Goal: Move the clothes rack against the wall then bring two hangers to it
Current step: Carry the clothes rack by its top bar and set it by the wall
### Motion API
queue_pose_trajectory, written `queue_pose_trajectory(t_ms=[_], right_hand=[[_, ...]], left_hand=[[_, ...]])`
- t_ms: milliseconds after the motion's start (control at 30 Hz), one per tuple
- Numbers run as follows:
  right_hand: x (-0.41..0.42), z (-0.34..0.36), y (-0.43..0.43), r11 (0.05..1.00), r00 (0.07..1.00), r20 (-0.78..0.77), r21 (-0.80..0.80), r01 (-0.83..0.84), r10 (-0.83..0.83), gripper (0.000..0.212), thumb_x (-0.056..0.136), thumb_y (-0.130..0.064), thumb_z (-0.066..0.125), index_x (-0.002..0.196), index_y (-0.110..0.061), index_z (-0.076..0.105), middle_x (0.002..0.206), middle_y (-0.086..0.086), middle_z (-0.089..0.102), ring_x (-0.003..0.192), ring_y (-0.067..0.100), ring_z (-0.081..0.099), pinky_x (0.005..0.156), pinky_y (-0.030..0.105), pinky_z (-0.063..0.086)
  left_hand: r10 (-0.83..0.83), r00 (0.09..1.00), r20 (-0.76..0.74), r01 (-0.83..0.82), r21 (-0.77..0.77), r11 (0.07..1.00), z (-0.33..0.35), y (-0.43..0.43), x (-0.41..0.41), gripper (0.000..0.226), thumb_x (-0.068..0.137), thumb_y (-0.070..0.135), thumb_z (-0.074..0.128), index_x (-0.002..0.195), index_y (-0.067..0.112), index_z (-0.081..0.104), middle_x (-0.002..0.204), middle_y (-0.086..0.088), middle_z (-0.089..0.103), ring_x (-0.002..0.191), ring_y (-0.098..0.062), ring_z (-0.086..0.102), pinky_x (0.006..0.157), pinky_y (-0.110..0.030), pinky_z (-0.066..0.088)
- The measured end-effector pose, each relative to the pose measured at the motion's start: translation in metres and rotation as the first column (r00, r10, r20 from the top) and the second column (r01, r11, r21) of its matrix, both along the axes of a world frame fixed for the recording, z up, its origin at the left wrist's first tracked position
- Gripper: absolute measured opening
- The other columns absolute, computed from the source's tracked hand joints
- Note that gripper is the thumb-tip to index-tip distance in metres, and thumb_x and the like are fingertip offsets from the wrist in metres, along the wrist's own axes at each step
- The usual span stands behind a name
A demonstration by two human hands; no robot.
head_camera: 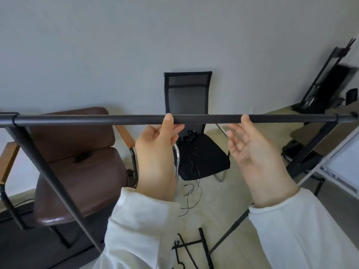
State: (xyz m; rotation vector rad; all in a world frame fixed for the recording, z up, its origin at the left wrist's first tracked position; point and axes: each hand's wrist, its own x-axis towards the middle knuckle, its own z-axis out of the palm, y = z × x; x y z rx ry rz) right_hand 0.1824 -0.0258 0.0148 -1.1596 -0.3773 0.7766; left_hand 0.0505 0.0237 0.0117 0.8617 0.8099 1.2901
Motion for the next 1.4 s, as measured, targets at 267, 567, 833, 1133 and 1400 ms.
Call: queue_pose_trajectory(t_ms=[267, 567, 833, 1133, 1400], right_hand=[[0.032, 0.015, -0.057, 0.991, 0.991, -0.01, 0.016, 0.131, -0.131, 0.018, 0.089, -0.032, 0.053, 0.08, -0.019, 0.061, 0.087, -0.005, 0.067, 0.077, 0.004, 0.061, 0.068, 0.018, 0.046], [0.084, 0.019, -0.162, 0.944, 0.944, -0.035, 0.029, 0.328, -0.327, 0.015, 0.087, -0.03, 0.056, 0.084, -0.017, 0.065, 0.081, -0.003, 0.069, 0.074, 0.006, 0.063, 0.063, 0.017, 0.05], [0.125, 0.023, -0.276, 0.884, 0.884, -0.041, 0.038, 0.466, -0.465, 0.017, 0.088, -0.03, 0.056, 0.084, -0.017, 0.065, 0.08, -0.003, 0.07, 0.071, 0.005, 0.062, 0.065, 0.017, 0.049], [0.162, 0.019, -0.392, 0.784, 0.785, -0.015, 0.043, 0.619, -0.619, 0.016, 0.088, -0.031, 0.056, 0.079, -0.02, 0.064, 0.078, -0.006, 0.07, 0.069, 0.003, 0.062, 0.063, 0.017, 0.048], [0.201, 0.02, -0.476, 0.614, 0.615, -0.001, 0.029, 0.789, -0.789, 0.015, 0.087, -0.031, 0.057, 0.082, -0.017, 0.062, 0.079, -0.003, 0.068, 0.069, 0.007, 0.058, 0.064, 0.02, 0.045]], left_hand=[[-0.127, 0.991, 0.03, 0.128, -0.008, 0.992, 0.012, -0.036, 0.044, 0.022, 0.089, 0.029, 0.054, 0.081, 0.009, 0.059, 0.06, 0.013, 0.072, 0.083, 0.0, 0.07, 0.081, -0.013, 0.052], [-0.309, 0.951, 0.011, 0.309, 0.019, 0.951, 0.018, -0.118, 0.112, 0.022, 0.09, 0.029, 0.053, 0.083, 0.008, 0.058, 0.064, 0.008, 0.072, 0.084, -0.004, 0.069, 0.077, -0.014, 0.051], [-0.457, 0.889, -0.004, 0.457, 0.008, 0.889, 0.022, -0.214, 0.174, 0.017, 0.09, 0.026, 0.052, 0.085, 0.011, 0.058, 0.079, 0.003, 0.07, 0.088, -0.007, 0.069, 0.082, -0.015, 0.052], [-0.611, 0.79, 0.048, 0.612, 0.008, 0.791, 0.019, -0.316, 0.237, 0.015, 0.091, 0.023, 0.051, 0.077, 0.017, 0.054, 0.076, 0.006, 0.065, 0.071, -0.001, 0.066, 0.079, -0.013, 0.053], [-0.757, 0.651, 0.055, 0.758, 0.007, 0.652, 0.015, -0.393, 0.302, 0.01, 0.09, 0.025, 0.051, 0.085, 0.018, 0.055, 0.085, 0.003, 0.067, 0.075, -0.002, 0.067, 0.079, -0.014, 0.05]])
